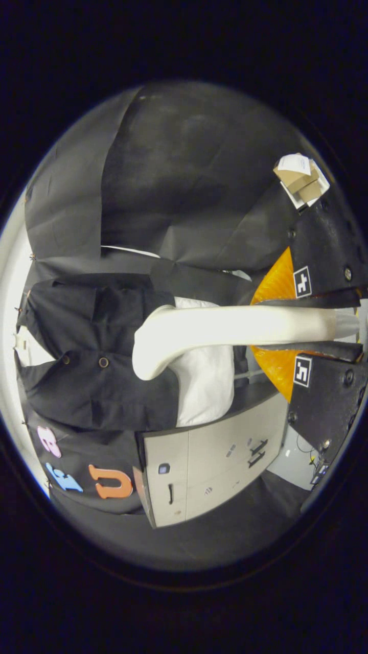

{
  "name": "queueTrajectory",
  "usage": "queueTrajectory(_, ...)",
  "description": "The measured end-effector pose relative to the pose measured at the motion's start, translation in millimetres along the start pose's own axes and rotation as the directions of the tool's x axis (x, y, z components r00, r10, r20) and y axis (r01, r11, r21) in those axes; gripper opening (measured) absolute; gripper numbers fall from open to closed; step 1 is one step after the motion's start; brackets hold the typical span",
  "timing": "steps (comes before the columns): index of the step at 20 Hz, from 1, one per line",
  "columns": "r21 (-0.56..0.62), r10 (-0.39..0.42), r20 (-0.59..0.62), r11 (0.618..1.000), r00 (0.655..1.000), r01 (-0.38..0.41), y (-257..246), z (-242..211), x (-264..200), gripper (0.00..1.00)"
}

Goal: Iron the clothes twice with a garment steamer, once on the left side and once on the right side.

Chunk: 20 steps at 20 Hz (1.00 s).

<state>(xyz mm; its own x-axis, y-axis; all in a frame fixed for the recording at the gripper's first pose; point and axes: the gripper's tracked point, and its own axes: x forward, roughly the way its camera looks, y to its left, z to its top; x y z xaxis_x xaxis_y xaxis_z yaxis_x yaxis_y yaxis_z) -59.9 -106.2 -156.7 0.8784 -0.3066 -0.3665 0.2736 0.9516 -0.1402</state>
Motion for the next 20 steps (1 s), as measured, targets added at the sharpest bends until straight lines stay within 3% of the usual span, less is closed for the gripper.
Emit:
queueTrajectory(10, -0.036, 0.185, 0.129, 0.983, 0.974, -0.181, -49, 18, -140, 0.28)
queueTrajectory(15, -0.054, 0.240, 0.135, 0.971, 0.961, -0.235, -52, 15, -173, 0.28)
queueTrajectory(20, -0.025, 0.233, 0.151, 0.972, 0.961, -0.232, -53, 25, -182, 0.28)
